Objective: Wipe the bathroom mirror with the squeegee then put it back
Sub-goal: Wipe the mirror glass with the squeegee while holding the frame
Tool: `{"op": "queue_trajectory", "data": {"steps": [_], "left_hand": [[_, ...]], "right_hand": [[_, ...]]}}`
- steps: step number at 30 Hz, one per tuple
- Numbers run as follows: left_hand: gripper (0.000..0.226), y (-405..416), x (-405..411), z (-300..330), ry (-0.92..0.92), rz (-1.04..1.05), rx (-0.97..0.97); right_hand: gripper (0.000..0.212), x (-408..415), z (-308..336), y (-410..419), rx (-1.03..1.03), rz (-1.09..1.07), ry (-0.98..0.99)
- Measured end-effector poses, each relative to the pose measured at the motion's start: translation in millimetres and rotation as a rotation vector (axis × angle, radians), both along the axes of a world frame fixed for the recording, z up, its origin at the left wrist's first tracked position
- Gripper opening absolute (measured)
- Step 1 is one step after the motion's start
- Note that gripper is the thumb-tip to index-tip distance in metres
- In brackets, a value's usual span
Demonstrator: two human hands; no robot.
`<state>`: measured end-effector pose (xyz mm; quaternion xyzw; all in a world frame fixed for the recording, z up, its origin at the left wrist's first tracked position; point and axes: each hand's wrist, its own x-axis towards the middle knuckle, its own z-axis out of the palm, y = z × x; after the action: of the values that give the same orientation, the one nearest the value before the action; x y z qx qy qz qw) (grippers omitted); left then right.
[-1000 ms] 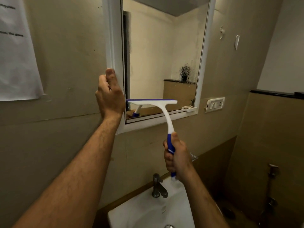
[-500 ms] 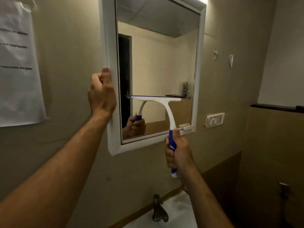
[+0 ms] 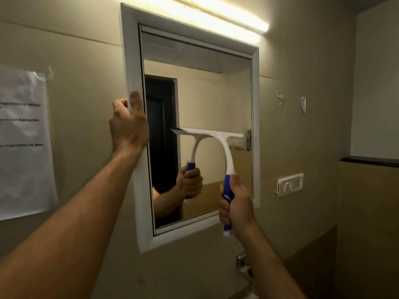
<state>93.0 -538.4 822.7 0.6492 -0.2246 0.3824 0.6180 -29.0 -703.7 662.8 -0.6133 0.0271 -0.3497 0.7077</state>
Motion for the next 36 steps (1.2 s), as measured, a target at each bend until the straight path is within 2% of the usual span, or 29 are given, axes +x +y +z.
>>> {"op": "queue_trajectory", "data": {"steps": [4,11,14,16,20,23,26,31,36], "left_hand": [[0.052,-2,1,0,-0.007,0.008,-0.021],[0.053,-4,3,-2,-0.019,0.023,-0.034],[0.053,-4,3,-2,-0.025,0.026,-0.036],[0.052,-4,3,-2,-0.026,0.032,-0.034],[0.052,-5,4,-2,-0.028,0.041,-0.041],[0.054,-6,4,-2,-0.025,0.049,-0.041],[0.054,-6,5,-2,-0.022,0.053,-0.038],[0.055,-7,6,-2,-0.011,0.069,-0.032],[0.056,-7,7,-3,-0.014,0.077,-0.036]], "right_hand": [[0.056,7,26,-12,-0.043,0.021,0.014],[0.053,7,-26,-16,0.115,0.048,0.014],[0.051,9,4,-19,0.061,0.016,-0.093],[0.041,11,40,-22,0.03,0.022,-0.168],[0.038,16,126,-34,0.025,0.067,-0.201],[0.034,21,168,-41,-0.016,0.06,-0.239],[0.034,26,164,-43,-0.05,0.028,-0.235],[0.042,25,112,-46,-0.118,-0.013,-0.195],[0.042,18,150,-43,-0.159,-0.206,-0.252]]}}
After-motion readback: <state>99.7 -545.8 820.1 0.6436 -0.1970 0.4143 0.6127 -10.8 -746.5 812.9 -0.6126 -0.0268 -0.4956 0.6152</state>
